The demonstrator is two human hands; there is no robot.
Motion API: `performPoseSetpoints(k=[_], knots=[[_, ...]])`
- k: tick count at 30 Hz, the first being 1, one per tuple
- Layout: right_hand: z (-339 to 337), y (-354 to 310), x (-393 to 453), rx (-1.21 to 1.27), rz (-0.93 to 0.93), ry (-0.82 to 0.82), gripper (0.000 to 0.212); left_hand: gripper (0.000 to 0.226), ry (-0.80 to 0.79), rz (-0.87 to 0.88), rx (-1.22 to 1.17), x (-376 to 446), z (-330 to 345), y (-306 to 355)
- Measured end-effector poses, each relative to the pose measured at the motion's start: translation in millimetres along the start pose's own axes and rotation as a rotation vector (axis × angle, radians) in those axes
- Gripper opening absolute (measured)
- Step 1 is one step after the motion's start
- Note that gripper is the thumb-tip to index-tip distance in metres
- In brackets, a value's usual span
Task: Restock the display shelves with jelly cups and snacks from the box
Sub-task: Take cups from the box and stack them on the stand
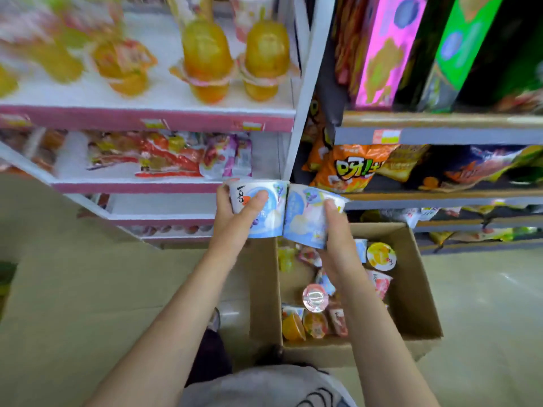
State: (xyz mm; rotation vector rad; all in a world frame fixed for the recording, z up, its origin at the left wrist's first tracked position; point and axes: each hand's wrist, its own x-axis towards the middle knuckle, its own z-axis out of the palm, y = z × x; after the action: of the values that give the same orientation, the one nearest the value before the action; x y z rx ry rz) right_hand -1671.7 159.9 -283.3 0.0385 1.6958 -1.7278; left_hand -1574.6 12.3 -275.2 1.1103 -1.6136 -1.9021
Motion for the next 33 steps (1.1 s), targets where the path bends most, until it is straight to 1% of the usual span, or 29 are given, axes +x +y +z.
performPoseSetpoints(k=[2,4,7,8,9,11,12,13,15,16,20,22,24,26,29,31,33], knots=[[27.9,-39.6,-4.9,-0.008,-0.132,0.050,0.088,0.033,-0.011,0.088,0.034,8.6,-14.9,44.8],[57.8,-74.4,-12.3,-0.066,-0.286,0.072,0.072,0.044,-0.024,0.182,0.030,18.5,-34.5,87.5],[103.4,-111.9,-24.6,-0.141,-0.473,0.023,0.028,0.055,-0.032,0.289,0.038,28.8,-75.5,138.7],[116.8,-120.7,-27.4,-0.152,-0.501,-0.001,0.023,0.063,-0.028,0.316,0.030,32.7,-89.0,150.6],[129.1,-127.8,-28.2,-0.169,-0.526,-0.028,0.026,0.072,-0.018,0.337,0.027,38.5,-103.5,160.8],[153.9,-143.2,-28.4,-0.235,-0.585,-0.064,0.049,0.087,0.004,0.384,0.032,51.7,-128.5,179.3],[165.3,-150.8,-25.9,-0.283,-0.610,-0.070,0.059,0.091,0.006,0.405,0.034,58.5,-138.6,188.0],[175.7,-158.8,-21.4,-0.320,-0.628,-0.065,0.062,0.091,-0.001,0.433,0.030,68.3,-147.9,194.8],[196.8,-175.9,-13.1,-0.341,-0.672,-0.059,0.062,0.084,-0.016,0.525,0.030,86.4,-163.5,208.8],[207.0,-183.3,-8.0,-0.340,-0.700,-0.045,0.063,0.084,-0.005,0.564,0.050,96.8,-171.3,215.3],[246.2,-215.8,19.3,-0.372,-0.848,0.082,0.055,0.083,0.096,0.684,0.090,138.9,-197.9,235.9],[264.1,-232.4,37.4,-0.374,-0.890,0.088,0.053,0.082,0.145,0.715,0.134,153.1,-206.1,243.1],[280.3,-244.2,54.1,-0.457,-0.872,0.022,0.057,0.080,0.150,0.701,0.179,164.0,-213.0,242.4],[291.4,-247.0,76.3,-0.622,-0.812,0.029,0.060,0.077,0.151,0.664,0.209,174.4,-218.7,234.7],[298.1,-245.4,108.1,-0.826,-0.731,0.108,0.052,0.077,0.144,0.606,0.178,184.3,-223.5,224.6],[298.0,-243.2,122.9,-0.938,-0.687,0.079,0.046,0.078,0.126,0.560,0.188,186.0,-224.1,220.2],[295.2,-239.5,131.7,-1.123,-0.626,0.037,0.039,0.075,0.106,0.557,0.231,187.5,-224.5,213.5]])
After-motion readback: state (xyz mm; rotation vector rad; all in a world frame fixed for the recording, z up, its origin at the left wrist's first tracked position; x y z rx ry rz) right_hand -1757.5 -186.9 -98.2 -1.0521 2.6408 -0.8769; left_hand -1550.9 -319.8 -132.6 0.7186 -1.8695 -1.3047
